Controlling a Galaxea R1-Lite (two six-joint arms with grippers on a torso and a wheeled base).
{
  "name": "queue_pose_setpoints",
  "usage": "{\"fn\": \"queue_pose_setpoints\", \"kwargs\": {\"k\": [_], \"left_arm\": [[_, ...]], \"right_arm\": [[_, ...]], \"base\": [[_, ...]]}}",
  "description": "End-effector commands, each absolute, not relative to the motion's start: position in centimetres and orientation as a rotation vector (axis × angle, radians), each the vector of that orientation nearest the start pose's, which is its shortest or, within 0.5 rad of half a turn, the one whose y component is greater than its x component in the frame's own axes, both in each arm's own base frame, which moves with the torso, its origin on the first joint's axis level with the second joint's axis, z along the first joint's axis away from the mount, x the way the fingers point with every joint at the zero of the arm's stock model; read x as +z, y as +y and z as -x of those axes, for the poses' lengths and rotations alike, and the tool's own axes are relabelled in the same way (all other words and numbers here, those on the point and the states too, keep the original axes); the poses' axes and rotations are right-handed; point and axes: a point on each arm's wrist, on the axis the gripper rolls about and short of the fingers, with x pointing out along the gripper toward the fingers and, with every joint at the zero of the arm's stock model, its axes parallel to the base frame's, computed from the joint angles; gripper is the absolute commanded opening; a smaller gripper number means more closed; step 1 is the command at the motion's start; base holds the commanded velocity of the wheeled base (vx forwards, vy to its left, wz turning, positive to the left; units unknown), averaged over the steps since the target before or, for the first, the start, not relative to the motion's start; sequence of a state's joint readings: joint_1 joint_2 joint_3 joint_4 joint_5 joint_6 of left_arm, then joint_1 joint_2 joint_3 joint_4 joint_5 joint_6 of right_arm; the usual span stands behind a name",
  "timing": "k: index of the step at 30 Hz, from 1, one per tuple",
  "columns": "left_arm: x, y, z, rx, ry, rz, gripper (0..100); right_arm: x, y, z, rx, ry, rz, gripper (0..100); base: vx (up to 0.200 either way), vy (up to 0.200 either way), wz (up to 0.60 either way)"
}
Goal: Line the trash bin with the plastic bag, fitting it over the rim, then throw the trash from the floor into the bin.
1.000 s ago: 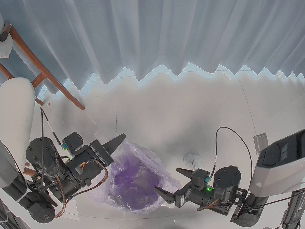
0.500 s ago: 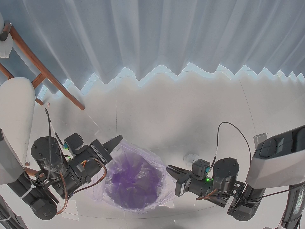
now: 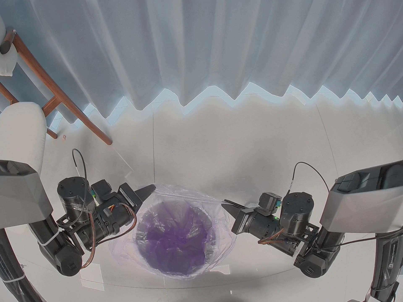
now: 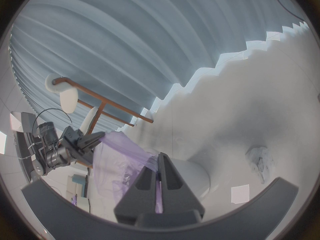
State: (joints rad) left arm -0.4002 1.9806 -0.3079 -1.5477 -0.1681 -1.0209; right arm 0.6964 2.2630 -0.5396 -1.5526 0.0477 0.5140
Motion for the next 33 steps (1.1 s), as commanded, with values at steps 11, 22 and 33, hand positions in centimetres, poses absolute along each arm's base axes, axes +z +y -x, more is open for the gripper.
{"fn": "queue_pose_setpoints", "kwargs": {"k": [11, 22, 33], "left_arm": [[4.2, -9.3, -30.3, -0.31, 0.494, 1.266, 0], [4.0, -8.5, -31.3, -0.303, 0.499, 1.342, 0], [2.8, -8.8, -31.5, -0.282, 0.52, 1.315, 0]], "right_arm": [[0.7, 22.8, -31.7, 0.63, 0.319, -0.654, 0], [-1.2, 21.7, -33.1, 0.609, 0.362, -0.69, 0], [-3.4, 21.9, -34.1, 0.59, 0.377, -0.678, 0]], "base": [[0.0, 0.0, 0.0], [0.0, 0.0, 0.0], [0.0, 0.0, 0.0]]}}
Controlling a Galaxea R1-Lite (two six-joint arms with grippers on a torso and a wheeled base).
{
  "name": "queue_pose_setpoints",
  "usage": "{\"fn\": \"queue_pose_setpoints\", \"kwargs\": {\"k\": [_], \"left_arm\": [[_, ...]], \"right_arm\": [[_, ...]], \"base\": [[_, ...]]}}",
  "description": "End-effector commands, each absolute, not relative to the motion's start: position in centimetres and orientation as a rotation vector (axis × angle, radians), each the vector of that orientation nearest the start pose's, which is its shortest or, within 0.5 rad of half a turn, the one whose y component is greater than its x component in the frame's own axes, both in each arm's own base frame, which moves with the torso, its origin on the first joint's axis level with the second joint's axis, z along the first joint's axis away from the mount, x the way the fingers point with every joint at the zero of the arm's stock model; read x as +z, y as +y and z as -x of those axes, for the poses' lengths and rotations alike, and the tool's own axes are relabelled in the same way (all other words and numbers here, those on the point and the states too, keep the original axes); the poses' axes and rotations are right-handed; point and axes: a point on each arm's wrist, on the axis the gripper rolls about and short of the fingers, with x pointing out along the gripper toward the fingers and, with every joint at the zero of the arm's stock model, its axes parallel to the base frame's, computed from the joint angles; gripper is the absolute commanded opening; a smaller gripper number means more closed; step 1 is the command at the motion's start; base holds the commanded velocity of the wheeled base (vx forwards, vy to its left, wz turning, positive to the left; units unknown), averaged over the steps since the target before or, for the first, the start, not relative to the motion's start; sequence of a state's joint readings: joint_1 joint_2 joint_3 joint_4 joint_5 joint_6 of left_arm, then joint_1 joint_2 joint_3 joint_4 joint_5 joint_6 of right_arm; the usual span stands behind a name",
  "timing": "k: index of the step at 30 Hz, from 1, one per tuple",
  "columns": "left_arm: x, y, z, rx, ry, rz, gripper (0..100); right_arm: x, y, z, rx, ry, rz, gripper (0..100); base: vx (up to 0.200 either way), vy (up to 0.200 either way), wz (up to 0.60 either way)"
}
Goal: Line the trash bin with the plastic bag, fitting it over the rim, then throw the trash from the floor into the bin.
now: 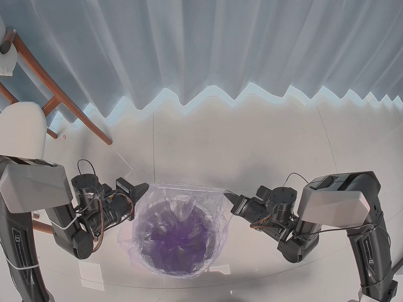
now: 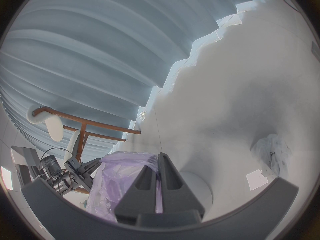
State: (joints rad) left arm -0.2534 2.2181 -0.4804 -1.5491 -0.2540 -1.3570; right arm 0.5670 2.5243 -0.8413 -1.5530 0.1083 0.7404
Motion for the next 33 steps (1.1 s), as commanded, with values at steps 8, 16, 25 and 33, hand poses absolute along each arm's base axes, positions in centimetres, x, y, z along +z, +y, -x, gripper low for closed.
{"fn": "queue_pose_setpoints", "kwargs": {"k": [8, 16, 25, 33], "left_arm": [[2.5, -8.9, -31.5, -0.279, 0.53, 1.309, 0], [2.3, -9.1, -31.5, -0.281, 0.533, 1.293, 0], [1.2, -9.5, -31.4, -0.268, 0.543, 1.211, 0], [1.1, -9.6, -31.4, -0.268, 0.544, 1.208, 0]], "right_arm": [[-5.3, 22.1, -34.5, 0.58, 0.397, -0.67, 0], [-6.4, 22.0, -34.4, 0.575, 0.418, -0.655, 0], [-4.3, 21.0, -33.5, 0.56, 0.423, -0.683, 100], [2.7, 16.7, -27.1, 0.634, 0.563, -0.811, 100]], "base": [[0.0, 0.0, 0.0], [0.0, 0.0, 0.0], [0.0, 0.0, 0.0], [0.0, 0.0, 0.0]]}}
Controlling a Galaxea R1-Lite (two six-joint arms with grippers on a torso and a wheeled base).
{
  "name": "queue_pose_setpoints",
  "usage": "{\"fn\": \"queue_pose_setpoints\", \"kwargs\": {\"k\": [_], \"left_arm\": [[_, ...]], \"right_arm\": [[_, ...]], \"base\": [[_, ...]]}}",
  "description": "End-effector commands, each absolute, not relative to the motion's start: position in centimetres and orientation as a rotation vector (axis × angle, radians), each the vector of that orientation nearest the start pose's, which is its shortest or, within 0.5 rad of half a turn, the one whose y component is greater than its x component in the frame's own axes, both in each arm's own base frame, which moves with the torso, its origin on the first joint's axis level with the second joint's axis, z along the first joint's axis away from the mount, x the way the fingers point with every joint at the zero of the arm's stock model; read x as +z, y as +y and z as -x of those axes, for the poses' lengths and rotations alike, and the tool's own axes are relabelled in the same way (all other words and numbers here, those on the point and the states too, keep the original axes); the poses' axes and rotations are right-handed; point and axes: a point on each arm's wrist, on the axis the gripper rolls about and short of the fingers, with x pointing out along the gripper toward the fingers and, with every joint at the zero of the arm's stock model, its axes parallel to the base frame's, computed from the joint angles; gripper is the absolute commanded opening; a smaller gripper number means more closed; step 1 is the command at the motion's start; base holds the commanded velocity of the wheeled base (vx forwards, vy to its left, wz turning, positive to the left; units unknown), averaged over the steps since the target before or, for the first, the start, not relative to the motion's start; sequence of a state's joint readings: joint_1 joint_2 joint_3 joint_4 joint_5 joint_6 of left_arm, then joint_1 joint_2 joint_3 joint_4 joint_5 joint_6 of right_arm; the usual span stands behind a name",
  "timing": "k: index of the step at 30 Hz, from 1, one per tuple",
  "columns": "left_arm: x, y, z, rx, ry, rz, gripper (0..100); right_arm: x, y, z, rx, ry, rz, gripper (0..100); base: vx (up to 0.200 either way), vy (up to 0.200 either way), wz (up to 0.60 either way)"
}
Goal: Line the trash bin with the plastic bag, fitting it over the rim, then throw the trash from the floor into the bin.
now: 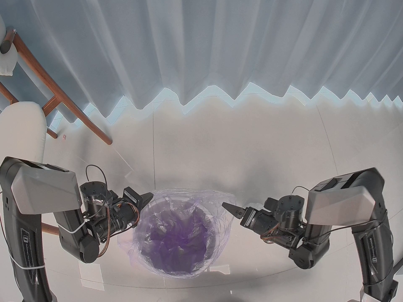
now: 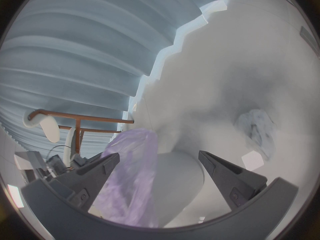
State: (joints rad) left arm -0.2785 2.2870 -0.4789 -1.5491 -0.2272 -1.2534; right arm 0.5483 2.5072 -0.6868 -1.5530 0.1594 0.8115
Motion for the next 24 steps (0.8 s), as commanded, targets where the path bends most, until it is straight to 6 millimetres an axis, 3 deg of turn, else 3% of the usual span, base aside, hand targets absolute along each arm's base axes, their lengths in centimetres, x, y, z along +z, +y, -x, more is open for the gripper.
{"fn": "queue_pose_setpoints", "kwargs": {"k": [1, 6, 12, 24], "left_arm": [[0.9, -9.7, -31.4, -0.266, 0.548, 1.206, 0], [0.5, -9.8, -31.4, -0.266, 0.554, 1.18, 0], [0.3, -9.9, -31.4, -0.264, 0.56, 1.174, 0], [0.6, -9.5, -32.0, -0.234, 0.516, 1.194, 0]], "right_arm": [[3.4, 16.2, -26.3, 0.639, 0.576, -0.824, 100], [5.2, 14.0, -24.3, 0.61, 0.568, -0.852, 100], [5.9, 13.3, -23.1, 0.605, 0.562, -0.841, 100], [6.3, 12.9, -23.6, 0.595, 0.526, -0.834, 100]], "base": [[0.0, 0.0, 0.0], [0.0, 0.0, 0.0], [0.0, 0.0, 0.0], [0.0, 0.0, 0.0]]}}
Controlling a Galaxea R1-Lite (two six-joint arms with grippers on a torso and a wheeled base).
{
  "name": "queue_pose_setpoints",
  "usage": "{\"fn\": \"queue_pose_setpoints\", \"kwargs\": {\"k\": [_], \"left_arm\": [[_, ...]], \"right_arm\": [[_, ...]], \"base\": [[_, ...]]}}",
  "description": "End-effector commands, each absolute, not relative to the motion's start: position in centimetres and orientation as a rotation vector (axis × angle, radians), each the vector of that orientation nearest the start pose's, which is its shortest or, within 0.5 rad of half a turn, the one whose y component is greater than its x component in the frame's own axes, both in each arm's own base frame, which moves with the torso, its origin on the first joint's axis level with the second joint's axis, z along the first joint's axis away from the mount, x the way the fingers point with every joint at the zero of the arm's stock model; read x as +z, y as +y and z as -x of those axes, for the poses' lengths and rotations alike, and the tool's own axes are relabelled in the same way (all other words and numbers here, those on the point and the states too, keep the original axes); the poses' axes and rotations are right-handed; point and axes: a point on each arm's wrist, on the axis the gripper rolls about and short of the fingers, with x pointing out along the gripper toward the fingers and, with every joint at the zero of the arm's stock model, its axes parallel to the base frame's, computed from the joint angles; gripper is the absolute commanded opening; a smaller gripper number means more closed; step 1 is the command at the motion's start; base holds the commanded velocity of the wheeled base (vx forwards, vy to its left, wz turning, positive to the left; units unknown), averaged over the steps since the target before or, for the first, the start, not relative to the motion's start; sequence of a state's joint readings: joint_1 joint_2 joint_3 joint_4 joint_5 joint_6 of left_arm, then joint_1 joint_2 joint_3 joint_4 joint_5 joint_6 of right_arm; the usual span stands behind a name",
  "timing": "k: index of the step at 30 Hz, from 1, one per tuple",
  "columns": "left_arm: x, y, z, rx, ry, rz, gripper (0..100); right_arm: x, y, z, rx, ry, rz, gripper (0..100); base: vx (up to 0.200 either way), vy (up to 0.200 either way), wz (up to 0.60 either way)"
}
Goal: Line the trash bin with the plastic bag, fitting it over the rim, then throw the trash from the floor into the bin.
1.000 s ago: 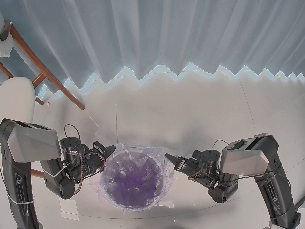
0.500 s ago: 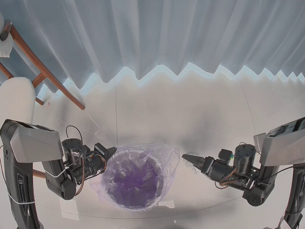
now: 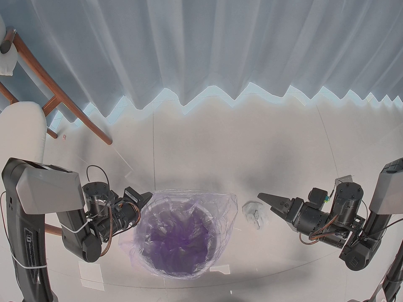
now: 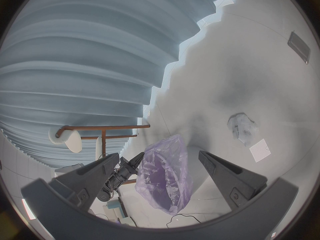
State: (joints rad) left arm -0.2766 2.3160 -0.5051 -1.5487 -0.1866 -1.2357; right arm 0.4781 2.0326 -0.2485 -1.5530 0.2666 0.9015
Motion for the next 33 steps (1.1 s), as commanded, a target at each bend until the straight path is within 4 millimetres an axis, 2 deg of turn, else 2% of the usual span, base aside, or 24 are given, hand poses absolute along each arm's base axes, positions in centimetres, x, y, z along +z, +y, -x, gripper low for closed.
{"fn": "queue_pose_setpoints", "kwargs": {"k": [1, 2, 7, 11, 12, 13, 14, 17, 19, 23, 24, 27, 30, 33], "left_arm": [[0.5, -9.5, -31.9, -0.233, 0.517, 1.193, 0], [0.5, -9.5, -31.9, -0.231, 0.517, 1.192, 100], [1.1, -8.2, -32.3, -0.211, 0.472, 1.195, 100], [3.2, -6.6, -32.5, -0.212, 0.388, 1.199, 100], [5.6, -5.7, -32.0, -0.232, 0.318, 1.199, 100], [5.8, -5.6, -31.9, -0.232, 0.314, 1.198, 100], [7.7, -5.4, -30.4, -0.263, 0.284, 1.182, 100], [9.3, -5.6, -28.1, -0.304, 0.269, 1.106, 100], [9.3, -6.0, -27.4, -0.319, 0.279, 1.063, 100], [8.1, -7.1, -24.9, -0.343, 0.354, 0.892, 100], [8.1, -7.1, -24.9, -0.343, 0.354, 0.892, 100], [6.4, -7.7, -23.3, -0.356, 0.435, 0.749, 100], [5.1, -8.1, -24.0, -0.329, 0.467, 0.732, 100], [5.0, -8.2, -25.2, -0.318, 0.444, 0.757, 100]], "right_arm": [[6.3, 12.8, -23.5, 0.594, 0.527, -0.834, 100], [6.3, 12.8, -23.5, 0.594, 0.527, -0.834, 100], [6.0, 12.8, -23.5, 0.587, 0.54, -0.832, 100], [6.0, 12.9, -23.5, 0.59, 0.54, -0.832, 100], [6.0, 12.9, -23.5, 0.591, 0.544, -0.831, 100], [6.0, 12.9, -23.5, 0.591, 0.544, -0.831, 100], [5.9, 13.0, -23.5, 0.591, 0.547, -0.83, 100], [5.7, 13.0, -23.5, 0.59, 0.552, -0.829, 100], [5.7, 13.0, -23.5, 0.588, 0.555, -0.829, 100], [4.8, 13.1, -23.6, 0.574, 0.583, -0.823, 100], [4.8, 13.1, -23.6, 0.574, 0.583, -0.823, 100], [4.8, 13.2, -23.5, 0.578, 0.589, -0.821, 100], [4.7, 13.3, -23.4, 0.581, 0.595, -0.818, 100], [4.8, 13.3, -23.4, 0.582, 0.594, -0.819, 100]], "base": [[0.0, 0.0, 0.0], [0.0, 0.0, 0.0], [0.0, 0.0, 0.0], [0.0, 0.0, 0.0], [0.0, 0.0, 0.0], [0.0, 0.0, 0.0], [0.0, 0.0, 0.0], [0.0, 0.0, 0.0], [0.0, 0.0, 0.0], [0.0, 0.0, 0.0], [0.0, 0.0, 0.0], [0.0, 0.0, 0.0], [0.0, 0.0, 0.0], [0.0, 0.0, 0.0]]}}
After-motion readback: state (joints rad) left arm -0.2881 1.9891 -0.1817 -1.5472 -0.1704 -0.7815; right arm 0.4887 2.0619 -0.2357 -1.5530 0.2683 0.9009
